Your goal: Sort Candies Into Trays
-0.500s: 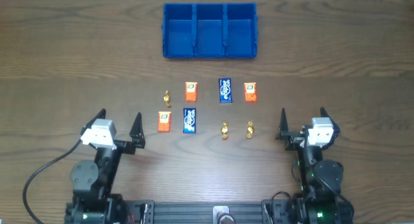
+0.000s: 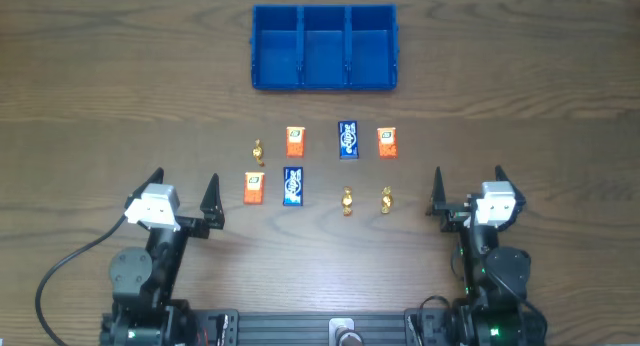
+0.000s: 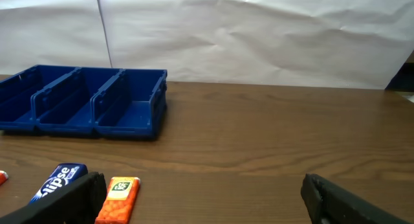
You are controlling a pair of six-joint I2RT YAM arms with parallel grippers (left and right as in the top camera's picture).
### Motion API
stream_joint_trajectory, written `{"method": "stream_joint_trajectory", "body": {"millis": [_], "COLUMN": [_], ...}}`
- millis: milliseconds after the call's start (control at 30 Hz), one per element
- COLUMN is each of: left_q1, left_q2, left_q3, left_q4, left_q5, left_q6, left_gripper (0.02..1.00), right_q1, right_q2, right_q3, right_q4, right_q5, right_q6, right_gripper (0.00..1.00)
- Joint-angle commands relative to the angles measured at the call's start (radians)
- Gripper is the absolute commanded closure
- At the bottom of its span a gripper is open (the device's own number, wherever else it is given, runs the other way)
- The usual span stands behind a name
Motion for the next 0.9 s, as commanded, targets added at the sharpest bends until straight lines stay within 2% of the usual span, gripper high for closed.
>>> {"method": "stream_joint_trajectory", "body": {"millis": [33,833,900], "left_q1": [0.007,0.005,-0.001], "left_q2": [-0.006,-0.006,-0.006], "left_q3": [-0.020,-0.020,-0.020], "left_q4": [-0.032,-0.032,-0.032], "left_q5": [0.019,0.018,-0.006], "left_q6": [0.010,0.010,0.021], "left_gripper": [0.020,0.023,0.020], "right_q1": [0.006,0.006,0.006], "right_q2": [-0.008,-0.008,-0.008], "right_q3": [0.001,0.001,0.001], "right_q4": [-0.007,-0.007,-0.008], "right_q5": [0.005,0.005,0.005], "right_q6": [-0.014,-0.014,-0.014], "right_gripper": [0.003,0.003,0.003]}}
